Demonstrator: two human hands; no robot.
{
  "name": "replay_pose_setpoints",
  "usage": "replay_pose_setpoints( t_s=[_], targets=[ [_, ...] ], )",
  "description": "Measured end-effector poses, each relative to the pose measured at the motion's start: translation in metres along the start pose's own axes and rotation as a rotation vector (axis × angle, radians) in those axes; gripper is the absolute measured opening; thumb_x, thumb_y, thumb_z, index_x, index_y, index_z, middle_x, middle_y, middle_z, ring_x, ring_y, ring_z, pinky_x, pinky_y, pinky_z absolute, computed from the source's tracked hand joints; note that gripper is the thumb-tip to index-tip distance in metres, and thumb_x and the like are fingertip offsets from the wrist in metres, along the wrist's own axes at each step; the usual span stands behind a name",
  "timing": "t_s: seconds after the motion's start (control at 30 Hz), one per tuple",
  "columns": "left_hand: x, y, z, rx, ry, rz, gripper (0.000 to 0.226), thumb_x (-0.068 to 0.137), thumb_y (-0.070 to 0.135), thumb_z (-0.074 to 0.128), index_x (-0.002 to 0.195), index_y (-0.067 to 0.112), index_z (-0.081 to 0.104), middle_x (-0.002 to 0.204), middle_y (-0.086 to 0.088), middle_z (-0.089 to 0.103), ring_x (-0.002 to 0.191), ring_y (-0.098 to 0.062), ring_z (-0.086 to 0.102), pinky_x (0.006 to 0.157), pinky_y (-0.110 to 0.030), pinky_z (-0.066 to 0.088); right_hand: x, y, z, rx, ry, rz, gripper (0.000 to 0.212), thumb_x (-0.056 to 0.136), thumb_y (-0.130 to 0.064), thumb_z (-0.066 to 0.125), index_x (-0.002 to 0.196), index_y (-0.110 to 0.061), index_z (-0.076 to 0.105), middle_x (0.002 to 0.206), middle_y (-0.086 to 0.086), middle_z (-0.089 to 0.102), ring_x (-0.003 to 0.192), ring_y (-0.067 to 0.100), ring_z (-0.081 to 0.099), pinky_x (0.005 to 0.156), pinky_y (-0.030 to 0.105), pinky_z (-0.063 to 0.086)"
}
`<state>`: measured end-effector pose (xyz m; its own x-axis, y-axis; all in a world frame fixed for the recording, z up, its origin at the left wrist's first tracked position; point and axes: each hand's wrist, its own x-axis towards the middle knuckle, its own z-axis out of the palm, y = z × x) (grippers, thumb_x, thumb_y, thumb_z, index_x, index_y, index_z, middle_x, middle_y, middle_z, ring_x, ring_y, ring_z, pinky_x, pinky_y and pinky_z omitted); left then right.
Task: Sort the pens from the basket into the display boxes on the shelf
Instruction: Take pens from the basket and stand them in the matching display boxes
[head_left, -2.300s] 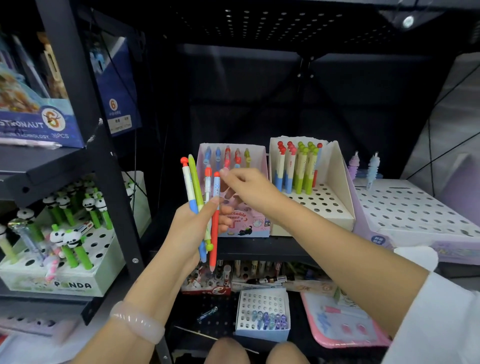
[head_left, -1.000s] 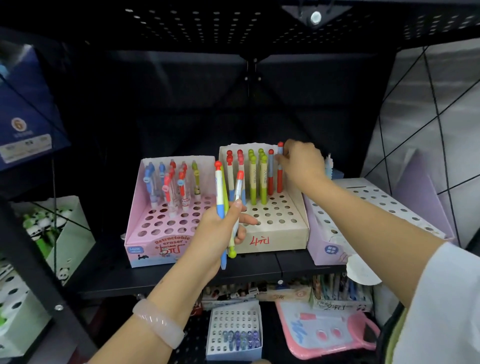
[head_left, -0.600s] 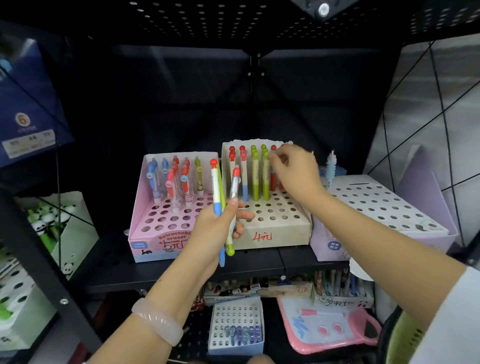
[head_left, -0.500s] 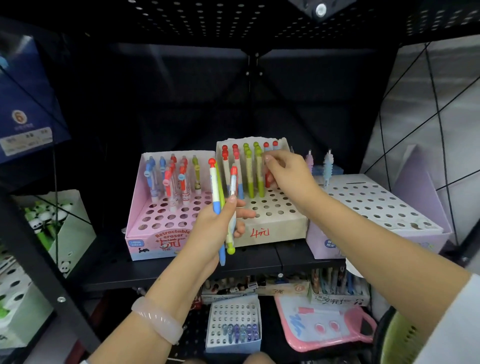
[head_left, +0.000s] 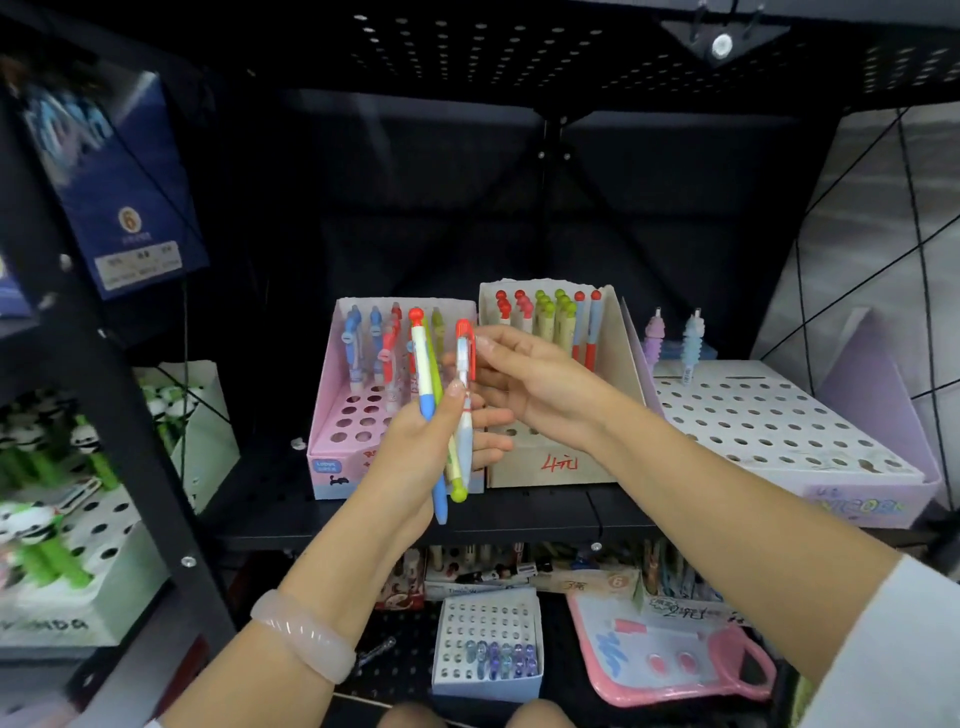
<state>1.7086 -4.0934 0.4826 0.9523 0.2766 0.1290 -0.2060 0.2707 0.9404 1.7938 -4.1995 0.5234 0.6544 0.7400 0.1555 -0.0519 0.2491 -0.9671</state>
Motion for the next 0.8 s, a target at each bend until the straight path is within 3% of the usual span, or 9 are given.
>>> replay_pose_setpoints(
  t_s=[0.13,0.23,0.3,0.4,0.5,0.67,0.8],
  targets=[
    [-0.004,0.009,-0.024,0.006,0.092,0.012,0.026,0.096,0.030,0.043,0.097,0.009,0.058,0.073,-0.004,0.073,0.062,-0.017,0.070,0.049,-0.024,0.054,0.017,0.003,0.021,-0.022,0.014,-0.017,0.010,0.095,-0.012,0.050,0.098,-0.009,0.059,0.092,0.005,0.069,0.085,0.013,0.067,0.078,0.023,0.055],
    [-0.008,0.017,-0.045,0.028,0.144,0.030,0.027,0.098,0.028,0.041,0.094,0.007,0.056,0.071,-0.002,0.073,0.064,-0.019,0.071,0.049,-0.026,0.055,0.033,-0.004,0.030,-0.007,0.230,-0.133,0.005,0.094,-0.010,0.051,0.094,-0.009,0.056,0.081,0.002,0.069,0.072,0.009,0.068,0.068,0.020,0.056],
    [-0.011,0.019,-0.058,0.051,0.192,0.044,0.025,0.098,0.025,0.041,0.091,0.006,0.054,0.069,-0.001,0.072,0.054,-0.017,0.067,0.048,-0.023,0.053,0.043,-0.011,0.030,-0.060,0.406,-0.249,0.005,0.093,-0.010,0.053,0.098,-0.010,0.054,0.083,0.002,0.066,0.070,0.008,0.066,0.071,0.021,0.056],
    [-0.012,0.016,-0.076,0.188,0.258,0.033,0.023,0.099,0.027,0.042,0.092,0.010,0.055,0.061,0.001,0.068,0.036,-0.010,0.045,0.038,-0.019,0.040,0.052,-0.010,0.029,-0.398,0.536,-0.338,0.017,0.093,-0.017,0.056,0.110,-0.017,0.055,0.089,-0.008,0.062,0.078,0.002,0.063,0.074,0.014,0.053],
    [-0.011,0.012,-0.085,0.188,0.273,0.017,0.020,0.097,0.028,0.044,0.092,0.012,0.056,0.052,0.006,0.059,0.035,-0.006,0.035,0.035,-0.017,0.031,0.058,0.003,0.034,-0.660,0.574,-0.346,0.021,0.092,-0.016,0.057,0.112,-0.010,0.060,0.094,-0.005,0.062,0.089,0.006,0.059,0.077,0.015,0.050],
    [-0.012,0.011,-0.090,0.122,0.264,0.007,0.015,0.099,0.027,0.041,0.092,0.017,0.050,0.054,0.004,0.060,0.035,-0.007,0.036,0.035,-0.017,0.030,0.058,0.032,0.042,-0.877,0.503,-0.296,0.020,0.090,-0.019,0.060,0.107,-0.007,0.058,0.088,-0.004,0.058,0.081,0.005,0.056,0.072,0.015,0.049],
    [-0.015,0.013,-0.090,0.080,0.289,-0.003,0.022,0.099,0.024,0.041,0.082,0.012,0.049,0.059,-0.001,0.060,0.035,-0.008,0.037,0.035,-0.017,0.030,0.057,0.039,0.046,-1.009,0.495,-0.270,0.023,0.088,-0.022,0.062,0.105,-0.007,0.057,0.088,-0.003,0.058,0.083,0.012,0.057,0.078,0.026,0.050]
  ],
)
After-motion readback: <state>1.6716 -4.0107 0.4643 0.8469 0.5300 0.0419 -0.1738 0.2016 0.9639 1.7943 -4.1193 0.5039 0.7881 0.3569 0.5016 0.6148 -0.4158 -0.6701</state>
